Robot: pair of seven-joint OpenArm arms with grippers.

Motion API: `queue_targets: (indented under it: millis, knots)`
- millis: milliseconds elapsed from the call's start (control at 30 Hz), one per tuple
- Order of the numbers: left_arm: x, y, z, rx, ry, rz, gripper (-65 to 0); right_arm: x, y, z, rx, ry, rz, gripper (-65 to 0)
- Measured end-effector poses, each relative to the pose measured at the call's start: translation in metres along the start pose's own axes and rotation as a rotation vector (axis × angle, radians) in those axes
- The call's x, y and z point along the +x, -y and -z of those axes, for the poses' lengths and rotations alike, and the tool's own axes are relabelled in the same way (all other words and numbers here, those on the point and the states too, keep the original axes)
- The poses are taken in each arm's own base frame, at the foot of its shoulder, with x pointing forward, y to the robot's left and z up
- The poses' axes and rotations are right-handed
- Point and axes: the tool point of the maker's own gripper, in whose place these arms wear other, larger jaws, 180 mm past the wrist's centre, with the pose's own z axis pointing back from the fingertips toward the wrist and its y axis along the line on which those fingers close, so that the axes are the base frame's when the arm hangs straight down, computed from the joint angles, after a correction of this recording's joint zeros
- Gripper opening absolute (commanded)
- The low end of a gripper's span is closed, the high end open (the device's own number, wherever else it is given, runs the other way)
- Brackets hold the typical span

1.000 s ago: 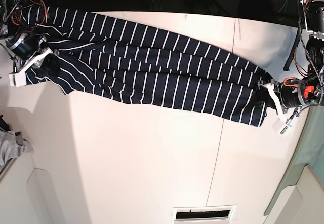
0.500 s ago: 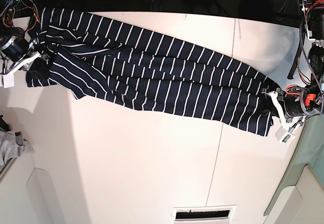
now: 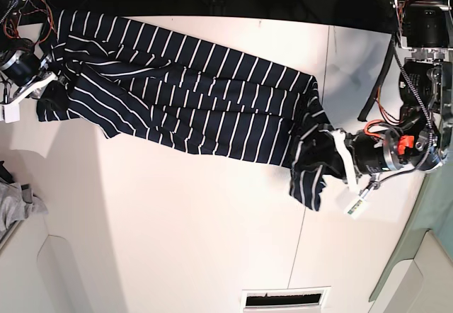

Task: Layout the t-shirt on the table in an organized manner, then fold the t-shirt properly
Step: 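Lift the strip end with the left gripper and fold it toward the right gripper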

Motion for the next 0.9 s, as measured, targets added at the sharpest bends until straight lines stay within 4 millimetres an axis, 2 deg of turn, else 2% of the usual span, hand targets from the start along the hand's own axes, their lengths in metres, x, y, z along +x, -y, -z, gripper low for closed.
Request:
queue_targets:
  millis: [167, 267, 400, 567, 600, 667, 733, 767, 900]
  knots:
    - [-0.01, 0.066, 0.036, -0.191, -0.076, 0.06, -65.0, 0.0, 0.0, 0.0, -0.001, -0.001, -0.002, -65.0]
    - [-0.017, 0.092, 0.05, -0.254, -0.113, 0.099, -65.0, -0.001, 0.001, 0.0, -0.007, -0.006, -0.008, -65.0]
    - [-0.021, 0.112, 0.064, -0.277, -0.134, 0.144, -65.0, -0.001, 0.002, 0.0, -0.009, -0.008, -0.01, -65.0]
    - [-0.004, 0.118, 0.075, -0.243, -0.053, 0.177, -65.0, -0.001, 0.002, 0.0, -0.009, -0.008, -0.01, -65.0]
    - [-0.003, 0.116, 0.076, -0.234, -0.05, 0.182, -60.0, -0.001, 0.002, 0.0, -0.009, -0.008, -0.01, -63.4]
    - [-0.002, 0.117, 0.077, -0.235, -0.046, 0.181, -46.8, -0.001, 0.002, 0.0, -0.011, -0.009, -0.011, -44.2]
    - [-0.002, 0.118, 0.077, -0.239, -0.043, 0.179, -38.3, -0.001, 0.002, 0.0, -0.01, -0.009, -0.011, -30.2]
    - [-0.001, 0.12, 0.076, -0.247, -0.037, 0.174, -36.1, -0.001, 0.003, -0.001, -0.011, -0.01, -0.012, -27.1]
    - [0.002, 0.128, 0.074, -0.291, -0.015, 0.144, -35.3, 0.006, 0.012, -0.007, -0.032, -0.019, -0.044, -26.4]
